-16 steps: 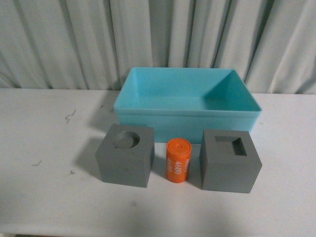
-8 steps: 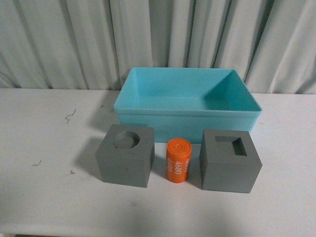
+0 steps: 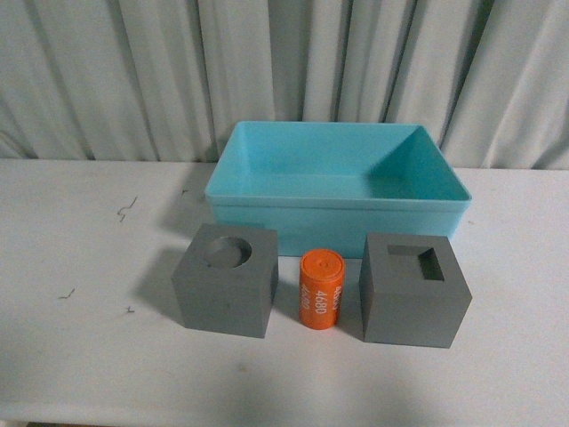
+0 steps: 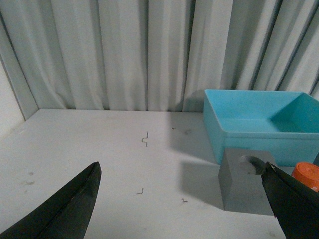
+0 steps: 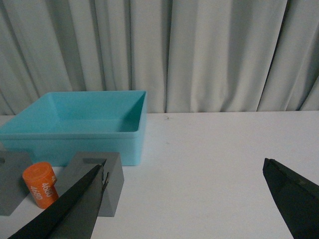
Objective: Place gray and orange parts in blue box
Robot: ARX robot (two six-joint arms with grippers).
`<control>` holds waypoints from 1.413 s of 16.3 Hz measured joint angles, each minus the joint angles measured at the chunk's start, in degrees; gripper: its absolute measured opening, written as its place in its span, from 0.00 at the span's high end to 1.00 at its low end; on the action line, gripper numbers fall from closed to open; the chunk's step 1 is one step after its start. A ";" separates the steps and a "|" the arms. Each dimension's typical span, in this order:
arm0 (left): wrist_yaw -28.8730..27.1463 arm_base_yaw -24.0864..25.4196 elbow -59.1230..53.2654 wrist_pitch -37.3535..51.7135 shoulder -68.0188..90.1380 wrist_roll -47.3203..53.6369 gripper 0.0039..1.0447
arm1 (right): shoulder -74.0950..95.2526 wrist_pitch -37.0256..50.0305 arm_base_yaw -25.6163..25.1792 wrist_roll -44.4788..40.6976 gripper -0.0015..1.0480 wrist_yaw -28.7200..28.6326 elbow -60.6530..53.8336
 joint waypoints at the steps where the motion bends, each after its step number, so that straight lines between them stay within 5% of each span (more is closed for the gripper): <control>1: 0.00 0.00 0.00 0.00 0.00 0.00 0.06 | 0.00 0.02 0.00 0.00 0.06 0.00 0.00; 6: 0.00 0.00 0.00 0.00 0.00 0.00 0.06 | 0.00 0.00 0.00 0.00 0.06 0.00 0.00; 8: 0.17 0.00 0.00 0.04 0.00 0.02 0.06 | 16.98 -20.06 -6.01 -3.39 0.06 -10.91 9.86; 9: -0.02 0.00 0.00 0.00 0.00 0.02 0.06 | 25.49 -20.85 -8.90 -6.12 0.06 -16.22 13.09; 12: -0.02 0.00 0.00 0.00 0.00 0.02 0.06 | 46.38 -4.50 -9.75 -14.53 0.06 -23.15 20.17; 17: 0.00 0.00 0.00 0.00 0.00 0.02 0.06 | 75.45 16.48 2.47 -7.63 0.06 -10.86 29.53; 20: -0.02 0.00 0.00 0.00 0.00 0.02 0.06 | 85.02 20.46 14.23 -2.21 0.06 -2.34 32.00; 23: -0.02 0.00 0.00 0.00 0.00 0.02 0.06 | 94.12 21.27 18.03 2.58 0.06 6.27 35.67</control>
